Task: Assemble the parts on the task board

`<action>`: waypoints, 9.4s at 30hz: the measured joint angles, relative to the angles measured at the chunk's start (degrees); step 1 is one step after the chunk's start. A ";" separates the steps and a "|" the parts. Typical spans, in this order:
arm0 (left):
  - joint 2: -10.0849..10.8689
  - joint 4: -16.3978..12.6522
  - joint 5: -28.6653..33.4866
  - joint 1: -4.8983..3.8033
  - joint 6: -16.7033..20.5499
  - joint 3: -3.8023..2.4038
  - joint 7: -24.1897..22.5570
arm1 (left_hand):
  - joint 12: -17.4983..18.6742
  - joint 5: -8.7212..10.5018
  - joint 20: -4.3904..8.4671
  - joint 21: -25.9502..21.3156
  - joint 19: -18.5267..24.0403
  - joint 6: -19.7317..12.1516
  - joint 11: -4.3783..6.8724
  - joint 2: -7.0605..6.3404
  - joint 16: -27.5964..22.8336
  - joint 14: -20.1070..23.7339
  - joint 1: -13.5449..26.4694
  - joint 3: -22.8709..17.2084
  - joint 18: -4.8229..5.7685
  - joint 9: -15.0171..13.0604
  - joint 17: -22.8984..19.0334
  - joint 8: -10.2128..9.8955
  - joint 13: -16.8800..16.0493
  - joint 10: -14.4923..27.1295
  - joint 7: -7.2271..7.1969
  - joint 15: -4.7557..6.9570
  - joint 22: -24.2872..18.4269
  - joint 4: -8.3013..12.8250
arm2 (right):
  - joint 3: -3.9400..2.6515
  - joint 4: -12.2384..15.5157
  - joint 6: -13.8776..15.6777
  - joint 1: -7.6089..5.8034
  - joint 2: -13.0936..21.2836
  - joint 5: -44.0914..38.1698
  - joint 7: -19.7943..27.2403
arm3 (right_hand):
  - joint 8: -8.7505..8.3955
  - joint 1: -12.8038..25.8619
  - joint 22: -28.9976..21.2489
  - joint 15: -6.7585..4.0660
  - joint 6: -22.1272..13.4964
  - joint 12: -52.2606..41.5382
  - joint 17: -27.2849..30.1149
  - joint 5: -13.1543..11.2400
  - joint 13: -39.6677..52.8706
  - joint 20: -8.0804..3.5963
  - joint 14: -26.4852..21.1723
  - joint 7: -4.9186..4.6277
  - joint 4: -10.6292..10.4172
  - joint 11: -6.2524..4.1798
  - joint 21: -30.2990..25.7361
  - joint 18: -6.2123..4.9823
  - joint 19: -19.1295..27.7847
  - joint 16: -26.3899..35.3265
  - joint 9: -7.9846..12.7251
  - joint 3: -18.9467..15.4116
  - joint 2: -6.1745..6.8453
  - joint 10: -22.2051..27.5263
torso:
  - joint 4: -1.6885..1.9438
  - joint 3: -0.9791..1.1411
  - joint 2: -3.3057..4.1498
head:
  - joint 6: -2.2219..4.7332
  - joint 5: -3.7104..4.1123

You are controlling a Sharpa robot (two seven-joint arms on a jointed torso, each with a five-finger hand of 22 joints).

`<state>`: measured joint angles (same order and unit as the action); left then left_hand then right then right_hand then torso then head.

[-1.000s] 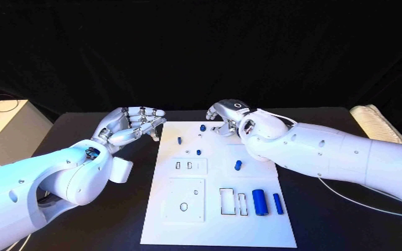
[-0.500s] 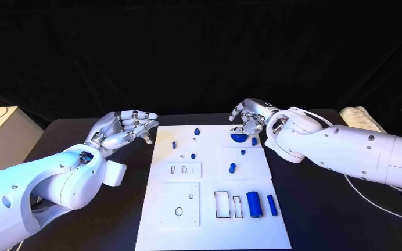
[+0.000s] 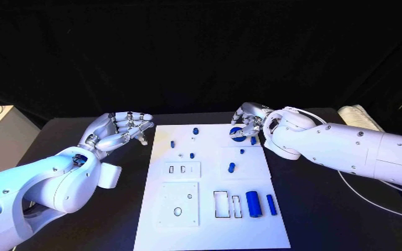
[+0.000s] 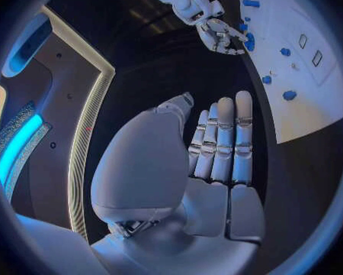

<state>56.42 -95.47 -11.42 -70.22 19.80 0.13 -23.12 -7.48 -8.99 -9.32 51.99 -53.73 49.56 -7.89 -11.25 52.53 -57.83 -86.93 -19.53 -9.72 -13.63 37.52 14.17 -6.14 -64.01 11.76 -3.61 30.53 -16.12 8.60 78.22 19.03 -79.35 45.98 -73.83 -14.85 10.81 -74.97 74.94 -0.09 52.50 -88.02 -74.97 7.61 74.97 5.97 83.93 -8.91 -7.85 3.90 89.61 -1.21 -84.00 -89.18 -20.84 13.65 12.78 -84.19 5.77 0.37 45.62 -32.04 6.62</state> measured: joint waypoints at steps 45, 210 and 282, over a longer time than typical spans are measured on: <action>0.34 0.26 0.13 0.00 -0.01 0.01 0.03 | 0.00 0.00 0.21 0.21 0.21 -0.21 0.00 0.00 0.00 0.00 0.00 -0.33 -0.01 -0.10 -0.05 0.28 -0.05 0.00 -0.21 0.00 0.13 0.00 | -0.19 0.49 -1.17 0.31 2.37 -2.05 -3.13 | 0.70 -1.44 -0.03 0.18 -0.29 -1.86 0.03 3.49 -0.03 0.40 0.19 -0.29 -2.19 0.29 -0.01 0.83 0.00 -0.59 -0.12 -2.27 -0.93 0.29 | 2.04 -0.71 1.01 | 0.19 2.07; 0.13 0.62 0.19 0.00 -0.07 0.08 0.49 | 0.00 0.00 0.12 0.87 0.70 -0.20 0.21 0.00 -0.23 0.00 0.00 -0.64 -0.01 -0.34 -0.08 0.28 -0.17 0.21 -0.21 0.00 0.46 0.00 | 0.41 6.23 6.63 1.48 -7.42 -17.91 -7.17 | 0.77 -4.88 -0.04 0.39 2.57 -1.86 0.06 7.82 -0.05 0.40 -0.01 0.34 -3.83 0.44 0.26 0.82 0.00 -0.58 1.33 9.04 0.30 0.13 | 3.75 -1.31 1.90 | -0.19 2.92; 0.37 0.75 0.20 0.01 -0.09 0.09 0.60 | 0.00 0.20 -0.11 1.15 0.92 -0.41 0.00 -0.31 -0.22 0.00 0.31 -0.64 -0.01 -0.51 -0.08 0.27 -0.25 0.43 0.01 0.00 0.67 0.00 | 0.55 6.17 5.82 2.19 -5.22 -12.32 -4.52 | -1.98 1.40 -0.03 0.60 0.19 -1.25 0.06 3.70 -0.02 0.82 0.20 -0.43 -8.19 0.81 0.26 0.81 0.00 -0.58 2.50 1.99 0.77 0.18 | 3.98 -1.46 1.93 | -0.31 2.98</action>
<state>56.79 -94.71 -11.22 -70.21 19.71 0.22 -22.52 -7.48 -8.79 -9.43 53.14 -52.81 49.15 -7.89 -11.56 52.31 -57.83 -86.62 -20.18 -9.73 -14.14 37.44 14.45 -6.39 -63.58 11.77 -3.61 31.20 -16.12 9.15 84.38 24.85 -77.16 40.75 -86.15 -19.36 8.84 -73.56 74.91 0.51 52.69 -89.27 -74.91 11.30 74.95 6.79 84.13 -9.34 -16.04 4.71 89.88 -0.40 -84.01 -89.76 -18.34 15.64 13.55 -84.02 9.75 -1.09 47.55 -32.35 9.60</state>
